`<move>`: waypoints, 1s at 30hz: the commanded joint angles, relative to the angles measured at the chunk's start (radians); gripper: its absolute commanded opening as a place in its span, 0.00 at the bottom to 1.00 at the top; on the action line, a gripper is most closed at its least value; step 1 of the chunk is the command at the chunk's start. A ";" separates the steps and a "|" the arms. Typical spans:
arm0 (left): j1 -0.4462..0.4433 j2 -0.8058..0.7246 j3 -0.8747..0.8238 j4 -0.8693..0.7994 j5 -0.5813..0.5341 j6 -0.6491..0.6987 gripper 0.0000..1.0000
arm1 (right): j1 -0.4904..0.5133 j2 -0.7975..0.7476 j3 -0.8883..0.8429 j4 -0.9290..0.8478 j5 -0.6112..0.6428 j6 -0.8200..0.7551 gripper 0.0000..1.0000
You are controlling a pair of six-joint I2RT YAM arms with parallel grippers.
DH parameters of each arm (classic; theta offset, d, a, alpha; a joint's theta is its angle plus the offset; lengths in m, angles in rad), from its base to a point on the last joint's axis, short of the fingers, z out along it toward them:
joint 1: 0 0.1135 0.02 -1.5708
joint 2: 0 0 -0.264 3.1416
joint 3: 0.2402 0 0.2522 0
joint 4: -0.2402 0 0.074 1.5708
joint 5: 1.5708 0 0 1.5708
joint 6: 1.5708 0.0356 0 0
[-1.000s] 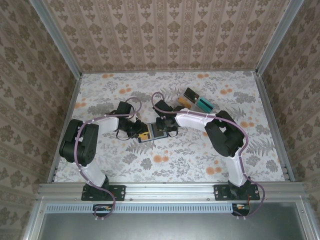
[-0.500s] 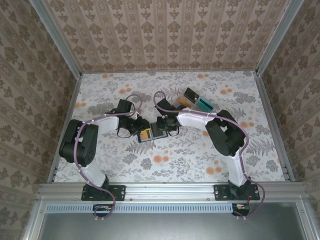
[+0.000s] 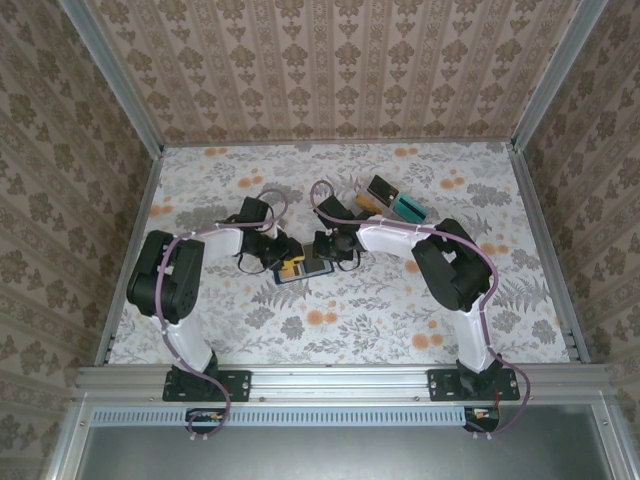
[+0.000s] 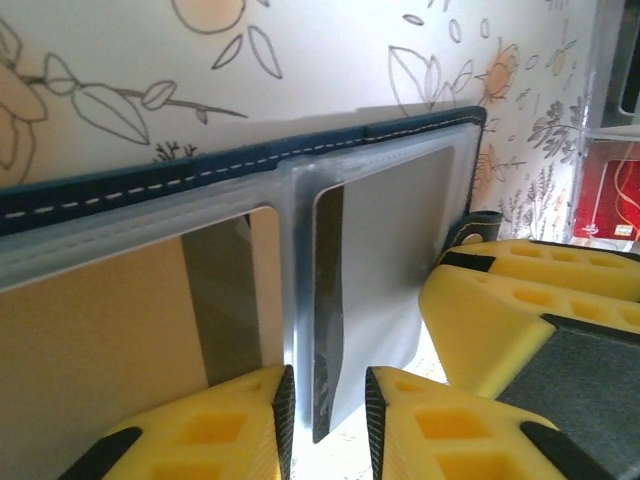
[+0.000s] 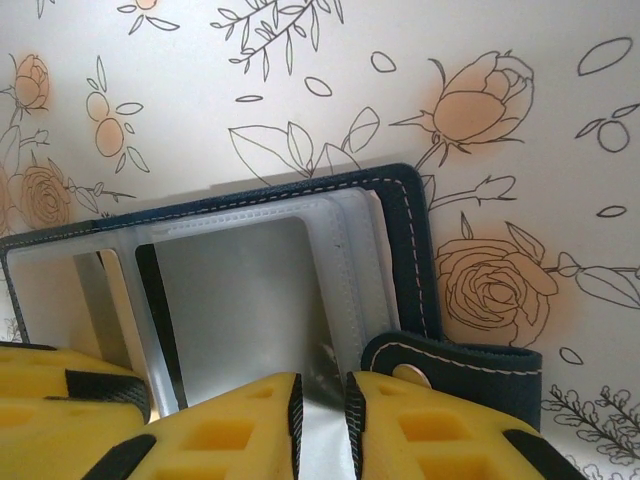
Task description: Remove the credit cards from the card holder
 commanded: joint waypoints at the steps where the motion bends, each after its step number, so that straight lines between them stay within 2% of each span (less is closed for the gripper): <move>1: 0.001 0.015 0.028 -0.041 -0.004 -0.002 0.30 | -0.004 0.033 -0.043 -0.038 -0.022 0.008 0.24; 12: 0.008 0.029 0.041 -0.056 0.006 0.015 0.31 | -0.006 0.040 -0.048 0.012 -0.096 0.012 0.25; 19: 0.014 0.030 0.052 -0.055 0.064 0.051 0.32 | -0.013 0.048 -0.051 0.032 -0.140 0.022 0.25; 26: 0.020 0.033 0.063 -0.055 0.080 0.068 0.29 | -0.016 0.049 -0.051 0.030 -0.140 0.025 0.25; 30: 0.031 0.022 0.058 -0.084 0.044 0.074 0.29 | -0.016 0.049 -0.048 0.015 -0.121 0.025 0.25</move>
